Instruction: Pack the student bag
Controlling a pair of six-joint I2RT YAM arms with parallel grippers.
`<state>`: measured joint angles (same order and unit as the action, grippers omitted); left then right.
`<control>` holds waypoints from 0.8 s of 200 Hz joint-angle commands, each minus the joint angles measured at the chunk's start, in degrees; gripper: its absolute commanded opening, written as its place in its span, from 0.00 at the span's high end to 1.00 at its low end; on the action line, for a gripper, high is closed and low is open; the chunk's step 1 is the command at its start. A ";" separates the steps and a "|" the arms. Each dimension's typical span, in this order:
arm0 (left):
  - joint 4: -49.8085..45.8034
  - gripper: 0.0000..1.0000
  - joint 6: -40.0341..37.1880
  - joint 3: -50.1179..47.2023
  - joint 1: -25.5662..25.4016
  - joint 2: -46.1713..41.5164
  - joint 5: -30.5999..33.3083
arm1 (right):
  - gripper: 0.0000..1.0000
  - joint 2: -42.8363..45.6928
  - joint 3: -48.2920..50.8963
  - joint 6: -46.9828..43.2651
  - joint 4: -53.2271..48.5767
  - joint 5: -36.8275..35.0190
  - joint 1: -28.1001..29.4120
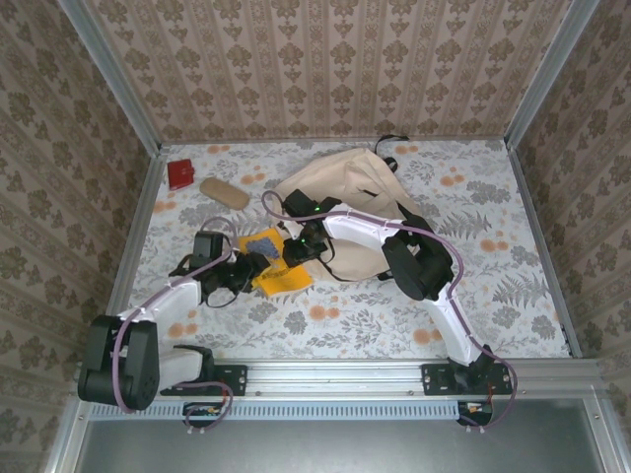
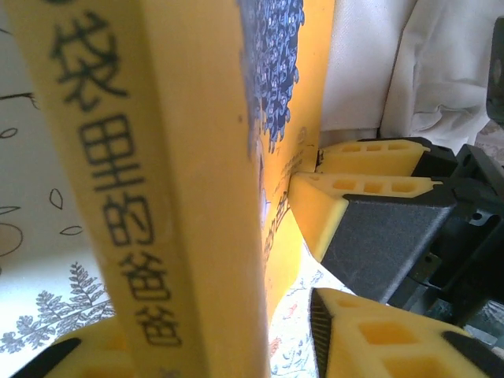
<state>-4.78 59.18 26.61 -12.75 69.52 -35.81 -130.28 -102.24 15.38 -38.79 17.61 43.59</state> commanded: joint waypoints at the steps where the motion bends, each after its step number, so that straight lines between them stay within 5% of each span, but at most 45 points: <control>1: 4.58 0.68 0.18 1.91 -0.61 0.61 -2.83 | 0.69 -1.85 3.07 0.77 -2.45 2.42 1.38; 54: -8.34 0.90 -4.92 8.41 -0.69 -2.09 5.78 | 0.57 9.18 6.39 6.32 0.77 1.37 1.06; 107: -16.52 0.92 -7.16 17.73 -2.86 -8.33 11.49 | 0.18 30.13 20.61 16.67 13.55 0.27 -2.64; 160: -12.48 0.92 -6.02 30.05 -12.98 -4.75 17.32 | 0.06 46.86 39.40 33.38 26.89 7.13 -13.47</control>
<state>-22.26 54.17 50.24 -22.04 63.09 -21.76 -87.83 -70.15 37.54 -19.35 20.38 34.22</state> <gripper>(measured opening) 0.163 0.926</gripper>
